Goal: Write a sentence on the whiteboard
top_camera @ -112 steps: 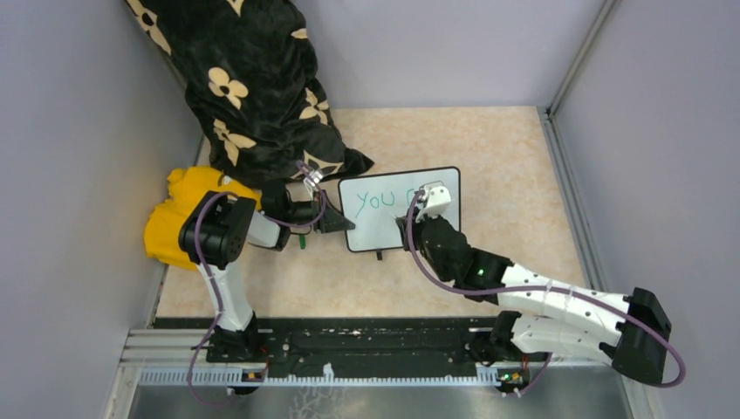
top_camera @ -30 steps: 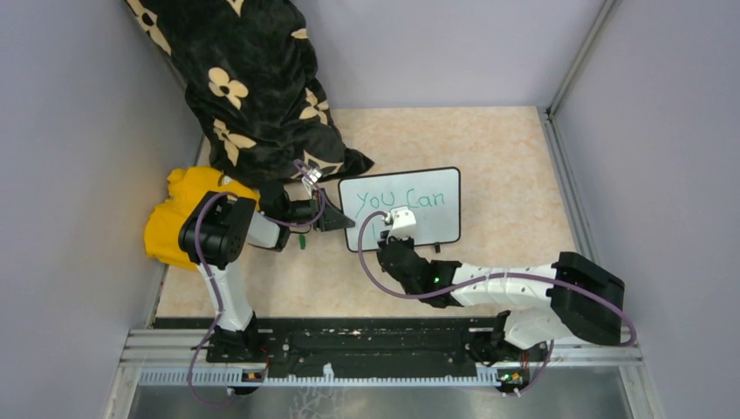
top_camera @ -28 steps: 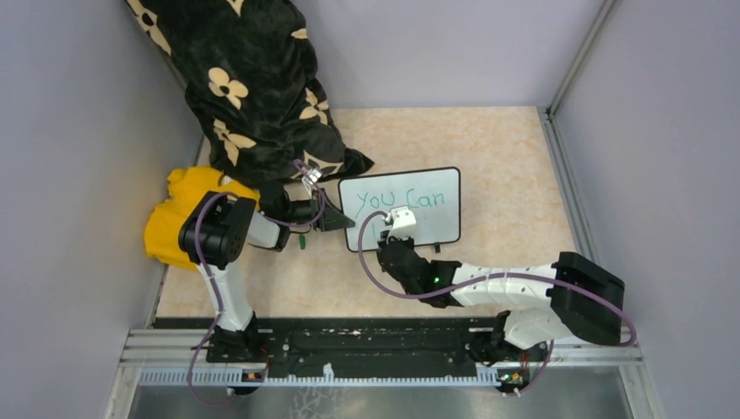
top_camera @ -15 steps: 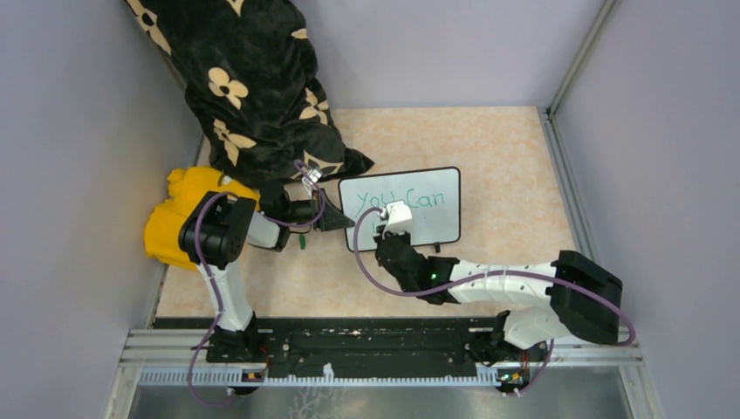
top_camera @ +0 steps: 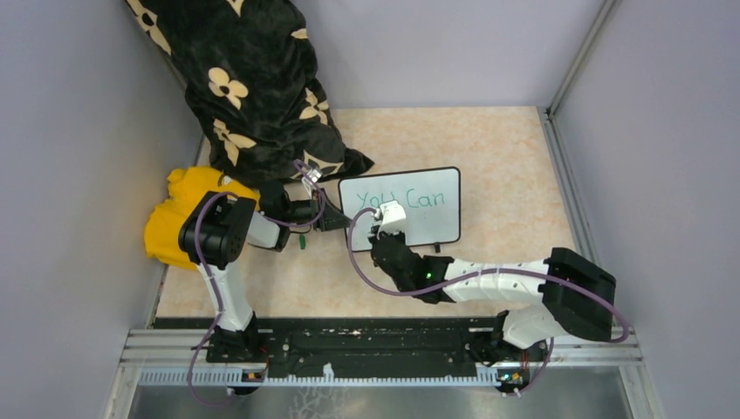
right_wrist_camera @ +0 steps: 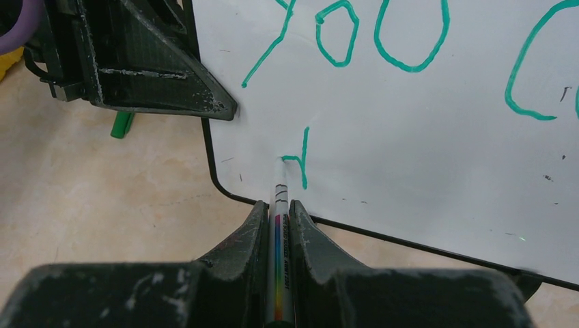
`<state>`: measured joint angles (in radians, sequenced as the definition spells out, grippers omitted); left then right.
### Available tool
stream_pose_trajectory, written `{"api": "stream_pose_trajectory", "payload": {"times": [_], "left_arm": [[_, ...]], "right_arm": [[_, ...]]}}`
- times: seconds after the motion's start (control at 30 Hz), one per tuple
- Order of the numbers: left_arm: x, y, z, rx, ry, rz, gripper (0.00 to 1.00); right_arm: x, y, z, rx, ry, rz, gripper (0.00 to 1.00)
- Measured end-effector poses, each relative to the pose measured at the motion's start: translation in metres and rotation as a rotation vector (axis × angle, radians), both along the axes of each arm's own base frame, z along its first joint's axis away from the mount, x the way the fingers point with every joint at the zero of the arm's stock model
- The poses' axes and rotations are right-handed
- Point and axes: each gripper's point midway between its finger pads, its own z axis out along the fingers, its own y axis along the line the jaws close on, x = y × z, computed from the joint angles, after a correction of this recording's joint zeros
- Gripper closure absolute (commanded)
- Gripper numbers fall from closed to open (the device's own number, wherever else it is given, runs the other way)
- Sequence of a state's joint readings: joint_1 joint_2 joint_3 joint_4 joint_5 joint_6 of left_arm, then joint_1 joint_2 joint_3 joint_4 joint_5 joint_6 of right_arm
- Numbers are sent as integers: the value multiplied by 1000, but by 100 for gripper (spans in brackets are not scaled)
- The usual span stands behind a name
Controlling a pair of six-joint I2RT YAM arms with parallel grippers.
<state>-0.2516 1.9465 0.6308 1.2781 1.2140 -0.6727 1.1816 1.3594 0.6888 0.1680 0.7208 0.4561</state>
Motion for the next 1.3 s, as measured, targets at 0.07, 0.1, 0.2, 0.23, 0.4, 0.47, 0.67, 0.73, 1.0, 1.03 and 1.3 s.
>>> {"api": "stream_pose_trajectory", "payload": {"times": [0.07,0.1,0.2,0.23,0.4,0.47,0.67,0.73,1.0,1.03,1.3], "left_arm": [[0,0,0,0,-1,0,79],[0,0,0,0,-1,0,79],[0,0,0,0,-2,-1,79],[0,0,0,0,-3,-1,79],[0,0,0,1,-4,-1,79],[0,0,0,1,-4,-1,79],[0,0,0,1,-5,-1,79],[0,0,0,1,-5,-1,79],[0,0,0,1,-7,-2,79],[0,0,0,1,-7,-2,79],[0,0,0,1,-8,-2,79]], "right_arm": [[-1,1,-1,-1,4,6,100],[-1,1,-2,-1,6,9,100],[-2,2,-4,-2,14,13,100],[-3,2,-4,-2,17,13,100],[-4,0,-8,-10,30,14,100],[-5,-1,-10,-11,36,13,100],[-9,-6,-17,-25,53,11,100],[-9,-8,-17,-31,54,8,100],[-7,-16,-10,-38,37,-16,100],[-7,-17,-9,-35,33,-19,100],[-6,-19,14,13,-6,-12,100]]}}
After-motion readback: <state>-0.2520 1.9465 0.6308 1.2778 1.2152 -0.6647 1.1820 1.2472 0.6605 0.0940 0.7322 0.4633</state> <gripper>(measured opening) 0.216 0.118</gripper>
